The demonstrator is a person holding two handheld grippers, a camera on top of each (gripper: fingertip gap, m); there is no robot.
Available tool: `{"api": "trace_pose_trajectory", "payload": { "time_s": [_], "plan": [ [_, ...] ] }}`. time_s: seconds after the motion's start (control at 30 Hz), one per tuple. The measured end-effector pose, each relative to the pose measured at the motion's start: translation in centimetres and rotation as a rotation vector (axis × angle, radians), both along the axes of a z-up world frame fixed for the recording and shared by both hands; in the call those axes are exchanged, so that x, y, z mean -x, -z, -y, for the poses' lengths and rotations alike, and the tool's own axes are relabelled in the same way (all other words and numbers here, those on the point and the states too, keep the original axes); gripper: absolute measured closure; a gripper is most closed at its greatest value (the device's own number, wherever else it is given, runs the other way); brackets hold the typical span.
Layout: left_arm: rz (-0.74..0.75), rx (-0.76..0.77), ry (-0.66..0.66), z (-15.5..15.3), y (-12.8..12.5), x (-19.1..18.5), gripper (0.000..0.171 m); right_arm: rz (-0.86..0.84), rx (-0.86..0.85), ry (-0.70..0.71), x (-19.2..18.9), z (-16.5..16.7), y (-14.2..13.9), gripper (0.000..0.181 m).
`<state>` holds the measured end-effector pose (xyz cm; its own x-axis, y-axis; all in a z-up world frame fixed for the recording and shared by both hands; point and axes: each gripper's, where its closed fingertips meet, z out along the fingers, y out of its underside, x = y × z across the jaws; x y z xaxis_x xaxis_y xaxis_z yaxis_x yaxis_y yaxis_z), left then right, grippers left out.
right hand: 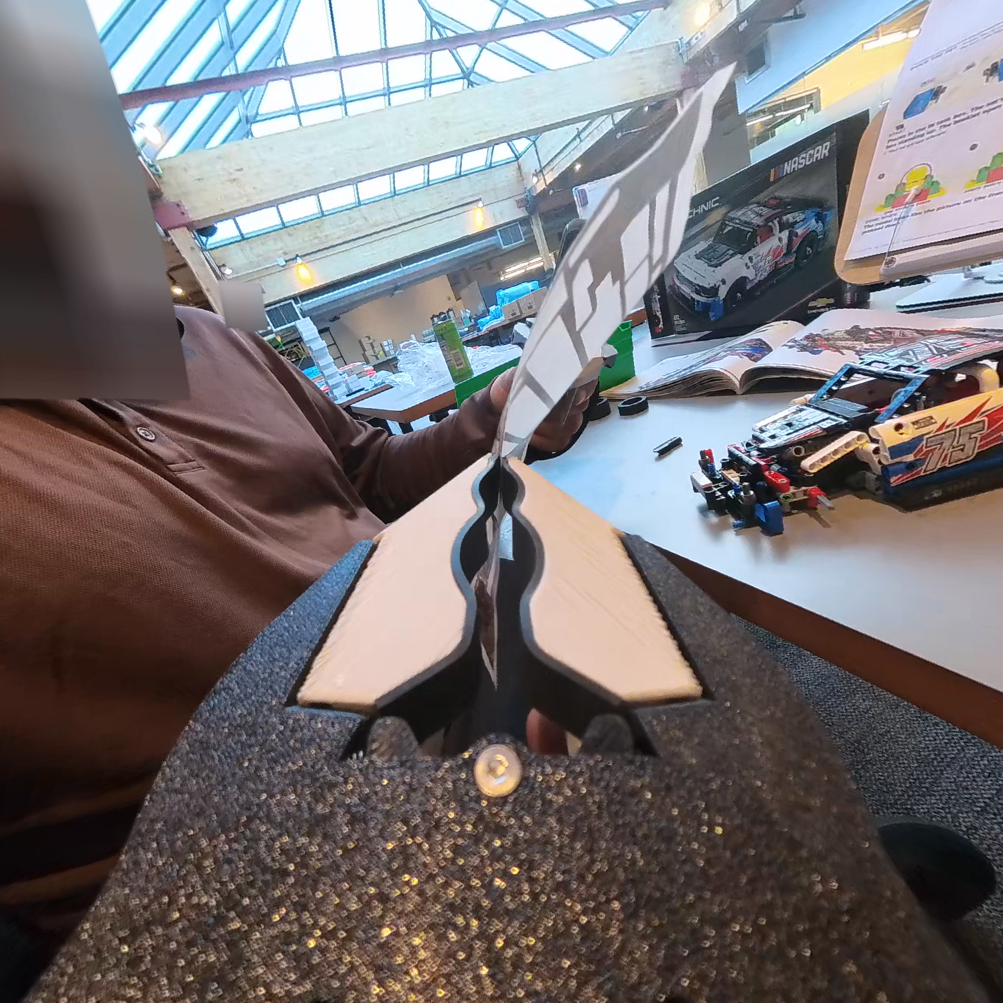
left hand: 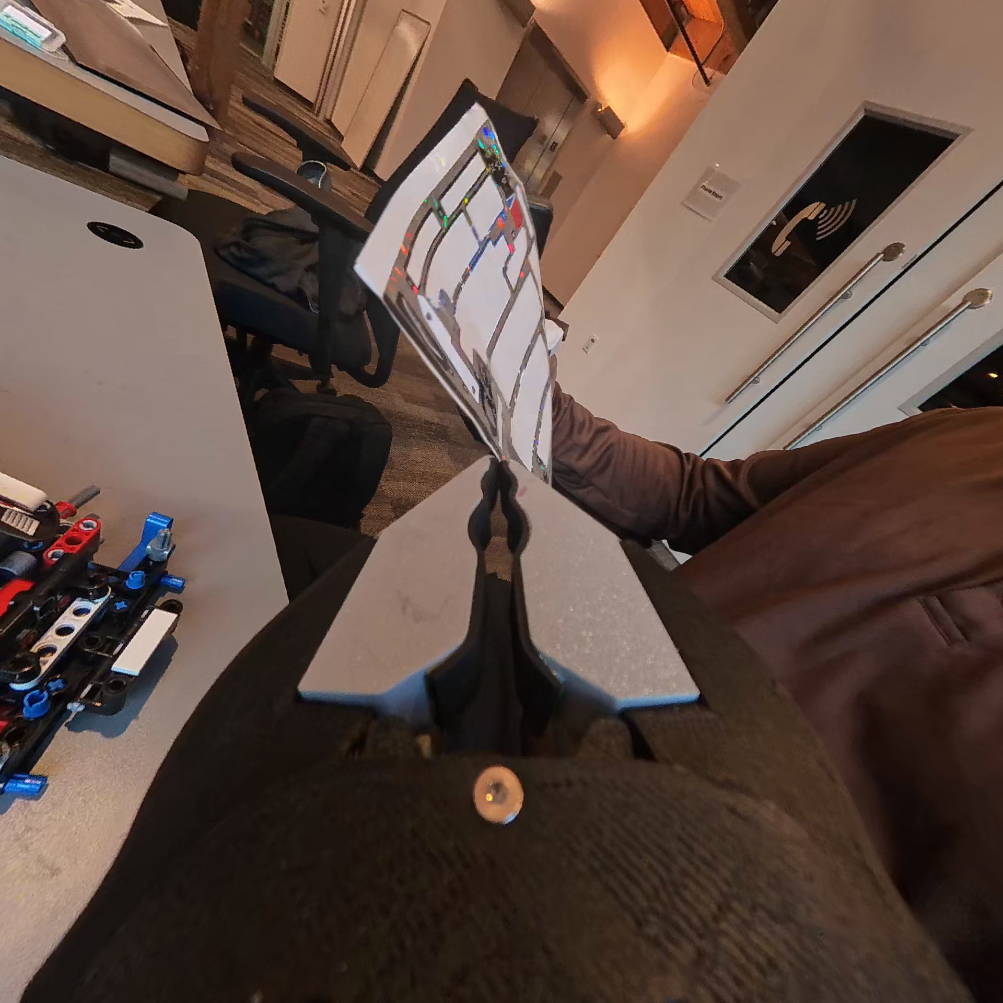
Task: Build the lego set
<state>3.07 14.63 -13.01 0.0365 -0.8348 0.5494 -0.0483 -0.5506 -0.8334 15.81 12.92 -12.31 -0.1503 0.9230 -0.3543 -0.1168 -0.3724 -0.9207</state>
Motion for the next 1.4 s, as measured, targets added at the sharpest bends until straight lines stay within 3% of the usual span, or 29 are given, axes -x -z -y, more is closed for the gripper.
{"api": "trace_pose_trajectory", "payload": {
  "time_s": [1.13, 1.4],
  "plan": [
    [0.038, 0.02, -0.009, -0.4, -0.3, 0.2, 0.171, -0.005, 0.014, 0.017, 0.1, -0.5, 0.1, 0.181],
    [0.028, -0.047, 0.018, 0.4, -0.5, -0.4, 0.171, 0.017, 0.048, 0.098, -0.6, -2.1, 0.4, 0.18]
  ]
}}
